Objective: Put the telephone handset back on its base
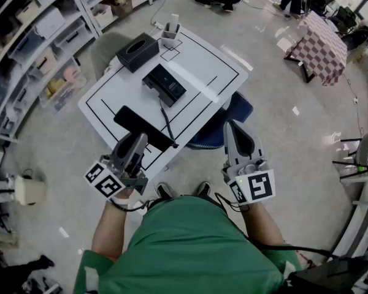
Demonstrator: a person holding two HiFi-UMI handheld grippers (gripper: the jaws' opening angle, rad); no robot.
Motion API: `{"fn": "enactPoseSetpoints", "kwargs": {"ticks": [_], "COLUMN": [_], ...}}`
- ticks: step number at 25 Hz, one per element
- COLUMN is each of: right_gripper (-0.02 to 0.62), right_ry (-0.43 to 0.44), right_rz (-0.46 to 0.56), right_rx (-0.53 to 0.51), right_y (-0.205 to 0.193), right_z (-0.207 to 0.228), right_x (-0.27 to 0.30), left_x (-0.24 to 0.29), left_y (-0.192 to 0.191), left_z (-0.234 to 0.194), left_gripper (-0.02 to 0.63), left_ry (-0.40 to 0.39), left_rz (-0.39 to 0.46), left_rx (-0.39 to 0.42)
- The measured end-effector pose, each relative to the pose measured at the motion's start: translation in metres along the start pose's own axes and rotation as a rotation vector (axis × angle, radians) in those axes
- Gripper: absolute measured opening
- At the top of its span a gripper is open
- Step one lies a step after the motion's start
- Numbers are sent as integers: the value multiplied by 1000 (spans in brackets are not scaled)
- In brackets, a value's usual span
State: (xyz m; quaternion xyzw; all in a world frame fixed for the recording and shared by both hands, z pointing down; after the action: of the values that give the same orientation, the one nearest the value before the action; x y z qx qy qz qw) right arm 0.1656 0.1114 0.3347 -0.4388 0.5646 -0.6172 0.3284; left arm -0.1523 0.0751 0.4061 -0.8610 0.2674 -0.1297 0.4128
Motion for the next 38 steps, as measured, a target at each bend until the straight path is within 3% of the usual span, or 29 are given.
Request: {"fn": "enactPoseSetpoints", "kwargs": {"ticks": [7, 19, 27, 38], "right_gripper": [23, 23, 23, 23], "right_ry": [-10, 17, -41, -115], "right_rz": [-11, -2, -23, -67], "right_rx": [2, 42, 27, 15], "right_y": [0, 0, -2, -3], "right_z": [-4, -9, -39, -68], "right_x": [-7, -2, 10, 11], "left_x": [-5, -22, -40, -39], "left_y": [7, 42, 57, 60], "left_z": [12, 51, 27, -8], "left_gripper": [81, 81, 81, 81], "left_ry": [-19, -77, -119, -163], "left_rz": [6, 71, 68, 24], "left_rx": [13, 152, 197, 151]}}
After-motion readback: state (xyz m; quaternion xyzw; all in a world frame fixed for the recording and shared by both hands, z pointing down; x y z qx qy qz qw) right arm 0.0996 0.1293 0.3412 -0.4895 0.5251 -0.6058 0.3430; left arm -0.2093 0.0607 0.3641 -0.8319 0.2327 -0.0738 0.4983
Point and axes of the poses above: the fingertips, and each gripper's own axes: x forward along the fingers, z to its right, y out of its top, the point moved 9 cm from there along -x, backward along the fingers, and after that the axes turned 12 degrees about -z, right-handed, at the moved point
